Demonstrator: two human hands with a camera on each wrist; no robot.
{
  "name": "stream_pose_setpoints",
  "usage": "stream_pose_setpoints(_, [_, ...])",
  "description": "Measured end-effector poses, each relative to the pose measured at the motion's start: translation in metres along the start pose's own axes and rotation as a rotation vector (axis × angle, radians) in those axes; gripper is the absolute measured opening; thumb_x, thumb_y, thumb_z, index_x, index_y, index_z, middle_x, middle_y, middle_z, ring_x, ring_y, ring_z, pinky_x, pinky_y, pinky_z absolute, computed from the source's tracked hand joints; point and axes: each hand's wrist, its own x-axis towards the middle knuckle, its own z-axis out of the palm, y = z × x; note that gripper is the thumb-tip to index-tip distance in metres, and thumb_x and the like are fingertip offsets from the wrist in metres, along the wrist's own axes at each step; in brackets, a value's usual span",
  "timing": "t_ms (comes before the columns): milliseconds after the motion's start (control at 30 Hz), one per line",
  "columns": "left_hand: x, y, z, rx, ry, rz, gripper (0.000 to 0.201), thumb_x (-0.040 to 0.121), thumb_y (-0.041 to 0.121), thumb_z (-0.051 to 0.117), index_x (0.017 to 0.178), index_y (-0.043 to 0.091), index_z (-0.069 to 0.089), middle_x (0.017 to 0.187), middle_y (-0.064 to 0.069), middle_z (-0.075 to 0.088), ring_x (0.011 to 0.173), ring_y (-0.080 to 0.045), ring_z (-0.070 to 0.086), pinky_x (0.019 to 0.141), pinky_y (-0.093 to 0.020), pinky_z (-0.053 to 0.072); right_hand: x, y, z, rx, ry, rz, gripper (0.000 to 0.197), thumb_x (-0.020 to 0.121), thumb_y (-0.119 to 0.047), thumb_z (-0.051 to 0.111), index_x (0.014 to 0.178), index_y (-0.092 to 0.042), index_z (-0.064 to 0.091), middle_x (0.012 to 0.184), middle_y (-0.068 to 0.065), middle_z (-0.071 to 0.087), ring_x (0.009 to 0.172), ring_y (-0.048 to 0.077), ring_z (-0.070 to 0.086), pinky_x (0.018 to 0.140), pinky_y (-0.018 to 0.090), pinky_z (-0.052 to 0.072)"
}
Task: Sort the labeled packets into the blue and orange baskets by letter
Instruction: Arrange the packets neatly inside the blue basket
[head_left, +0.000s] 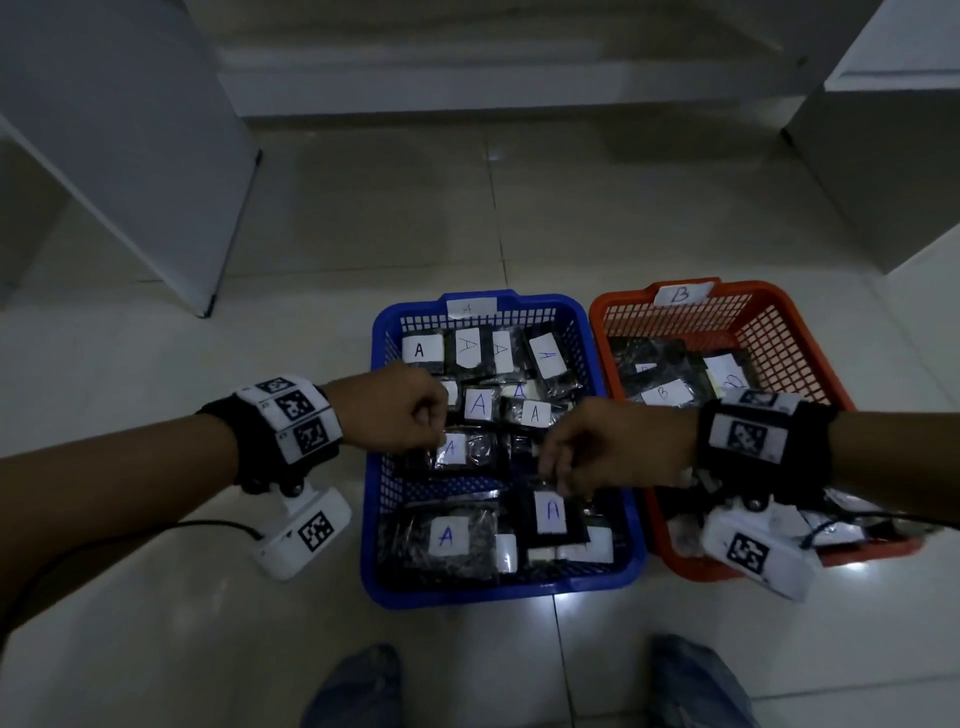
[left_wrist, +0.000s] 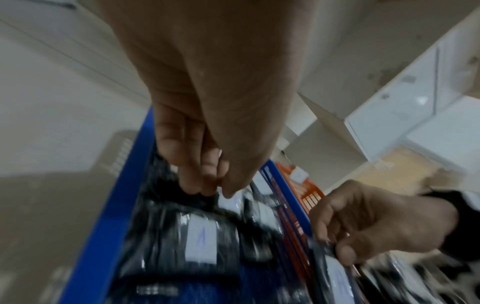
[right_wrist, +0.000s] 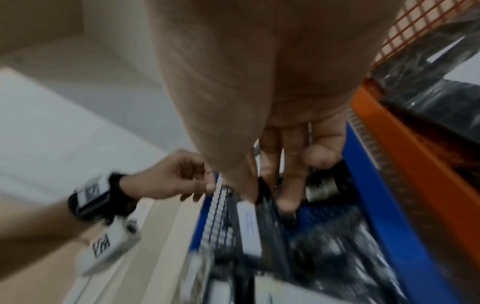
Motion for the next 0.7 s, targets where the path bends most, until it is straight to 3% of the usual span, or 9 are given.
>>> stream_pose_setpoints(67, [0.0, -0.005, -0.011, -0.013, 0.076, -0.042, 0.013, 0.089, 0.028, 0.071, 0.081, 0.019, 0.067, 0.077, 0.007, 0.069, 0.068, -0.001, 0.063, 0.061, -0.015, 0.049, 0.003, 0.0, -0.013, 0.121, 0.079, 0.023, 0.014, 0.092, -0.007, 0.068, 0.106, -0.007, 0.069, 0.093, 0.008, 0.075, 0.082, 0.026, 0.073, 0.073, 0.03, 0.059])
stream_pose_setpoints(167, [-0.001, -0.01, -0.021, -0.01, 0.087, -0.071, 0.012, 0.087, 0.028, 0.074, 0.082, 0.02, 0.067, 0.073, 0.008, 0.069, 0.063, 0.001, 0.064, 0.061, -0.017, 0.051, 0.018, -0.007, -0.021, 0.153, 0.263, 0.046, 0.012, 0.095, -0.009, 0.065, 0.106, -0.009, 0.069, 0.091, 0.008, 0.075, 0.079, 0.021, 0.074, 0.059, 0.027, 0.056])
stream_pose_setpoints(267, [-0.003, -0.011, -0.019, -0.023, 0.085, -0.036, 0.011, 0.083, 0.024, 0.078, 0.084, 0.021, 0.068, 0.076, 0.008, 0.07, 0.068, -0.001, 0.065, 0.064, -0.019, 0.051, 0.045, -0.017, -0.018, 0.092, 0.34, 0.01, 0.01, 0.092, -0.006, 0.066, 0.102, -0.007, 0.07, 0.088, 0.005, 0.076, 0.078, 0.016, 0.074, 0.062, 0.028, 0.06])
stream_pose_setpoints(333, [-0.008, -0.01, -0.014, 0.061, 0.059, -0.013, 0.015, 0.082, 0.029, 0.079, 0.087, 0.024, 0.066, 0.076, 0.011, 0.068, 0.066, 0.0, 0.063, 0.061, -0.019, 0.049, 0.065, -0.024, -0.013, 0.005, 0.35, -0.008, 0.011, 0.089, -0.007, 0.072, 0.099, -0.007, 0.073, 0.086, 0.0, 0.076, 0.074, 0.011, 0.072, 0.066, 0.02, 0.058])
stream_pose_setpoints(400, [-0.013, -0.01, -0.009, 0.247, 0.039, 0.006, 0.02, 0.081, 0.041, 0.076, 0.089, 0.029, 0.062, 0.08, 0.014, 0.065, 0.067, 0.0, 0.058, 0.059, -0.021, 0.046, 0.083, -0.033, -0.005, -0.062, 0.339, -0.024, 0.011, 0.086, -0.009, 0.076, 0.097, -0.009, 0.076, 0.086, -0.003, 0.075, 0.07, 0.003, 0.068, 0.06, 0.01, 0.052])
stream_pose_setpoints(467, [-0.017, -0.009, -0.002, 0.405, 0.061, 0.053, 0.024, 0.082, 0.05, 0.071, 0.088, 0.032, 0.056, 0.083, 0.015, 0.06, 0.068, -0.003, 0.052, 0.058, -0.024, 0.042, 0.099, -0.038, 0.004, -0.103, 0.328, -0.03, 0.009, 0.084, -0.01, 0.078, 0.093, -0.012, 0.078, 0.086, -0.002, 0.077, 0.071, 0.006, 0.07, 0.065, 0.016, 0.056])
stream_pose_setpoints(567, [-0.02, -0.009, 0.005, 0.445, 0.095, 0.095, 0.027, 0.084, 0.05, 0.068, 0.082, 0.033, 0.048, 0.08, 0.015, 0.054, 0.069, -0.005, 0.047, 0.054, -0.021, 0.033, 0.112, -0.043, 0.012, -0.128, 0.34, -0.014, 0.006, 0.083, -0.012, 0.079, 0.089, -0.011, 0.078, 0.083, 0.002, 0.076, 0.069, 0.014, 0.073, 0.066, 0.029, 0.061])
stream_pose_setpoints(700, [-0.02, -0.011, 0.011, 0.486, 0.1, 0.149, 0.028, 0.087, 0.046, 0.067, 0.108, 0.031, 0.058, 0.097, 0.011, 0.066, 0.082, -0.012, 0.061, 0.063, -0.024, 0.04, 0.116, -0.049, 0.011, -0.26, 0.407, -0.036, 0.008, 0.082, -0.013, 0.079, 0.086, -0.007, 0.075, 0.086, 0.006, 0.074, 0.073, 0.015, 0.067, 0.072, 0.028, 0.057])
